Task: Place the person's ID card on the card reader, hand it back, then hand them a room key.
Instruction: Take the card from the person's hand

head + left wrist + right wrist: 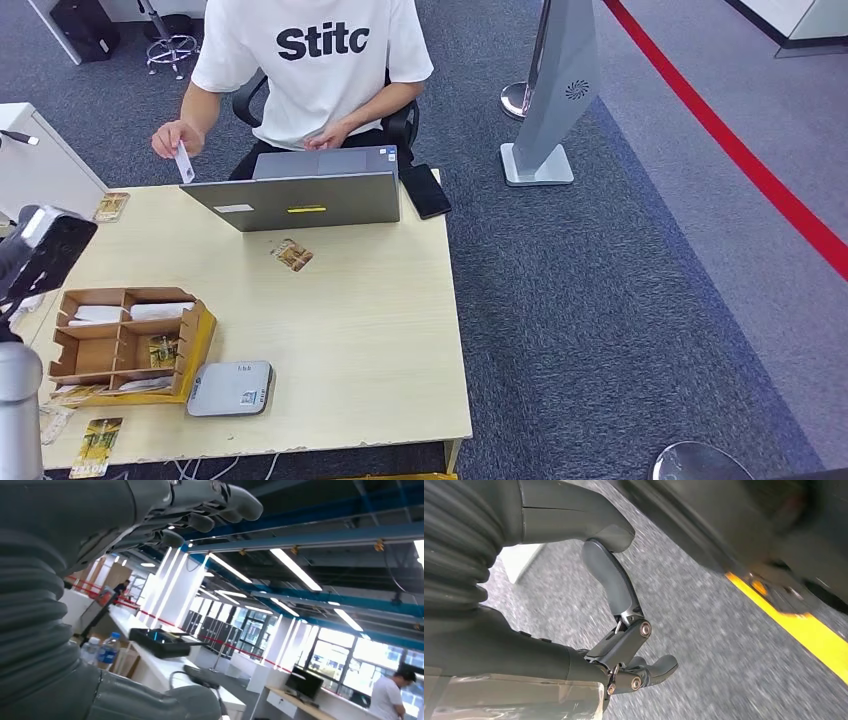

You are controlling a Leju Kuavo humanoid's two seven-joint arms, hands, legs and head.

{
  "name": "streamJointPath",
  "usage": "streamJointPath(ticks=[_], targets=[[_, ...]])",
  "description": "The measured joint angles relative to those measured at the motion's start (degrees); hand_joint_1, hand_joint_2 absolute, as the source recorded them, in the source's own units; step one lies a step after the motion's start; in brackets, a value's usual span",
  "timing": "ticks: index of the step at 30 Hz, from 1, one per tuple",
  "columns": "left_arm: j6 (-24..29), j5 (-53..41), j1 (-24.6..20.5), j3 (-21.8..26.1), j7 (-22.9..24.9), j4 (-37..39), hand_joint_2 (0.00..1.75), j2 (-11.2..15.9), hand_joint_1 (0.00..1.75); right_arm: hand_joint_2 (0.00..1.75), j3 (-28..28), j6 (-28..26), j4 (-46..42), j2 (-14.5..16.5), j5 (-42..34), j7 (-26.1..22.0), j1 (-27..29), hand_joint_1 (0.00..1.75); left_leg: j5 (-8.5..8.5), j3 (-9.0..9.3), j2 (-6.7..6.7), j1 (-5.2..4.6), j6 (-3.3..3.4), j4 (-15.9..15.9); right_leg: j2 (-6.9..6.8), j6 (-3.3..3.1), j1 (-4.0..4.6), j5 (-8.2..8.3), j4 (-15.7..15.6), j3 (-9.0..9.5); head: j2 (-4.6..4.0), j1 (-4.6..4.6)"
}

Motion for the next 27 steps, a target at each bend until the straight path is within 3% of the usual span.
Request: streamJointPath(ticks=[3,7,11,17,21,27], targets=[[0.15,0.56,-5.05,-6.15,0.84,5.16,1.75,2.51,0.00,1.75,0.19,0.18,0.90,-0.25,-0.01,0.83,1.10,0.00,0.00,-0.06,0.62,-0.03,0.03,0.00,0.65,0.03,-0.01,0.15,0.02,-0.19,0.00,0.00],[0.15,0.58,-8.18,-11.78,1.63,9.50,1.75,4.17,0.00,1.75,0.19,0.44,1.80,-0.42,0.01,2.39,2.21,0.00,-0.03,-0.15,0.80,-0.04,0.05,0.00,0.81,0.05,-0.02,0.16,0.00,-0.32,0.00,-0.01],[-1.39,-0.11,-9.90,-14.33,2.50,11.82,1.75,4.87,0.00,1.75,0.16,0.61,2.25,-0.42,0.01,3.85,2.30,0.00,-0.02,-0.21,0.82,-0.04,0.05,0.01,0.81,0.06,-0.02,0.17,-0.01,-0.42,-0.01,-0.01],[-8.18,-2.76,-14.40,-18.51,4.95,17.94,1.75,4.39,0.00,1.75,-0.42,1.05,2.57,-0.36,-0.06,7.05,1.66,0.00,0.06,-0.26,0.81,-0.02,0.09,0.01,0.77,0.09,-0.03,0.25,-0.01,-0.46,0.00,-0.01],[-9.85,-3.75,-16.33,-20.98,5.55,21.43,1.75,3.20,1.75,1.75,-1.74,2.26,2.38,0.05,-0.40,8.95,1.23,0.00,0.09,-0.27,0.82,-0.03,0.08,0.01,0.79,0.10,-0.03,0.30,-0.01,-0.46,0.00,-0.01],[-9.92,-3.18,-16.82,-22.64,5.27,23.99,1.75,2.23,1.75,1.75,-3.22,5.45,-0.61,1.36,-0.36,10.81,1.81,0.00,0.09,-0.31,0.84,-0.02,0.08,0.01,0.83,0.08,-0.03,0.31,0.00,-0.53,-0.01,-0.01]])
